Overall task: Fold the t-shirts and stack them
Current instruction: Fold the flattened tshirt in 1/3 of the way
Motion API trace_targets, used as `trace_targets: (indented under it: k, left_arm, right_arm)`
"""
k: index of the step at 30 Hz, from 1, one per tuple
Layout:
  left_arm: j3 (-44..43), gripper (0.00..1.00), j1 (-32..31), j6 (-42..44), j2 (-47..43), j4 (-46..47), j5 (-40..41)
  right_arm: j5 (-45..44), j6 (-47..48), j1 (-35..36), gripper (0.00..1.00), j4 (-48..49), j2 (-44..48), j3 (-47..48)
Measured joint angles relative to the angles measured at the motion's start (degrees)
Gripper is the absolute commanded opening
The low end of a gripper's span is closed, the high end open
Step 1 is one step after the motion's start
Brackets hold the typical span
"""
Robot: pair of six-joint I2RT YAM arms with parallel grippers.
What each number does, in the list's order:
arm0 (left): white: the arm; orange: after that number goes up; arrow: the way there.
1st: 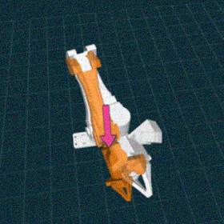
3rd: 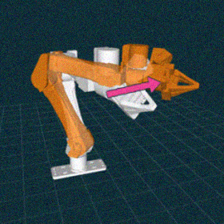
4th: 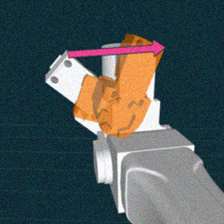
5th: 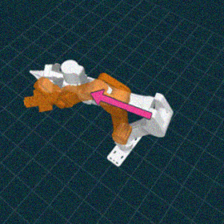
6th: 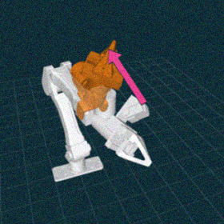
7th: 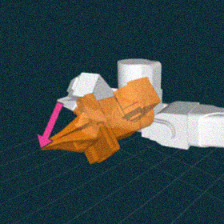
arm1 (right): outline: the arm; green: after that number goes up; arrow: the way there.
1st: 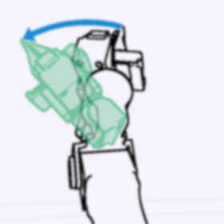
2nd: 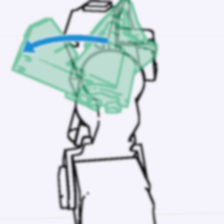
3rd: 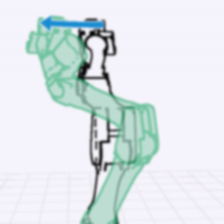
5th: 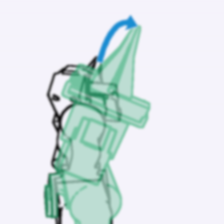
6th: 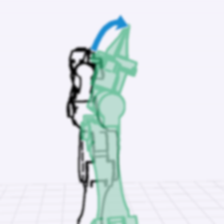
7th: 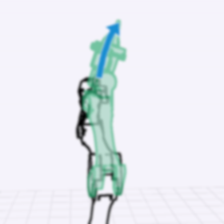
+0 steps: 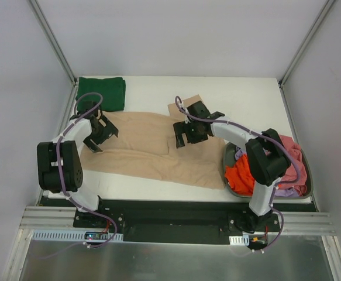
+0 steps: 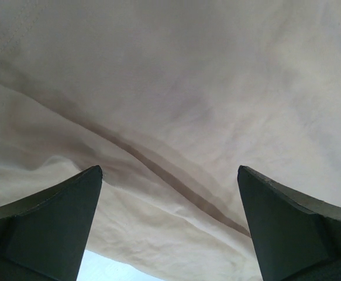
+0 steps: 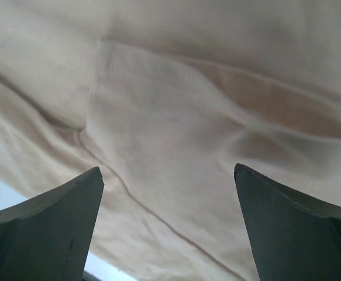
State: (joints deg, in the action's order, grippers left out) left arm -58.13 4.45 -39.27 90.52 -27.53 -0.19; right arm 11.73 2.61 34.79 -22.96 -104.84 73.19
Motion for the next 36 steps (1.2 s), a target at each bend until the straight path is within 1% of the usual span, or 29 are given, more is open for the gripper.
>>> trace_targets:
  k: [5,10,15,19,22,25,27,29,30,32,36]
  left_arm:
    - [-5.29,0.99,0.0,0.0,6.97,0.52,0.59]
    - [-10.29,0.99,0.0,-0.02,12.92,1.7,0.68]
    - [-13.14,0.99,0.0,0.04,14.05,1.64,0.85]
    - [-13.27,0.99,-0.07,0.26,12.26,1.55,1.99]
    - [-10.29,0.99,-0.81,0.63,6.67,1.73,4.48]
    - [-4.35,0.99,-2.08,0.98,-2.78,1.62,6.91]
    - [0.13,0.99,-2.64,1.05,-9.49,1.66,6.78]
    - [4.0,0.99,-2.86,1.11,-13.92,2.08,6.38]
    - [5.55,0.99,-2.89,1.18,-14.8,2.43,5.97]
    - [6.93,0.99,-2.89,1.2,-13.35,2.69,4.74]
    - [6.05,0.99,-2.91,1.2,-5.29,4.26,4.28]
  right_arm:
    - [-3.41,1.05,-0.74,0.96,0.07,-5.27,6.12]
    - [-5.62,2.49,-2.03,0.96,-0.17,-8.13,8.81]
    - [-7.61,4.11,-2.29,0.96,-0.52,-8.17,9.14]
    - [-8.85,4.7,-2.23,0.96,-0.96,-7.08,8.52]
    - [-8.85,4.72,-2.08,0.96,-0.92,-3.06,5.73]
    - [-8.5,4.44,-1.44,0.96,-0.37,3.82,0.9]
    - [-8.39,4.0,-0.17,0.96,0.7,9.18,-3.48]
    - [-8.04,3.37,1.55,0.96,1.77,13.42,-7.52]
    - [-7.63,2.67,2.86,0.96,3.06,15.37,-9.97]
    - [-6.36,1.62,5.33,0.96,4.87,17.03,-13.51]
    - [-5.2,-0.09,9.46,0.96,6.34,16.74,-18.27]
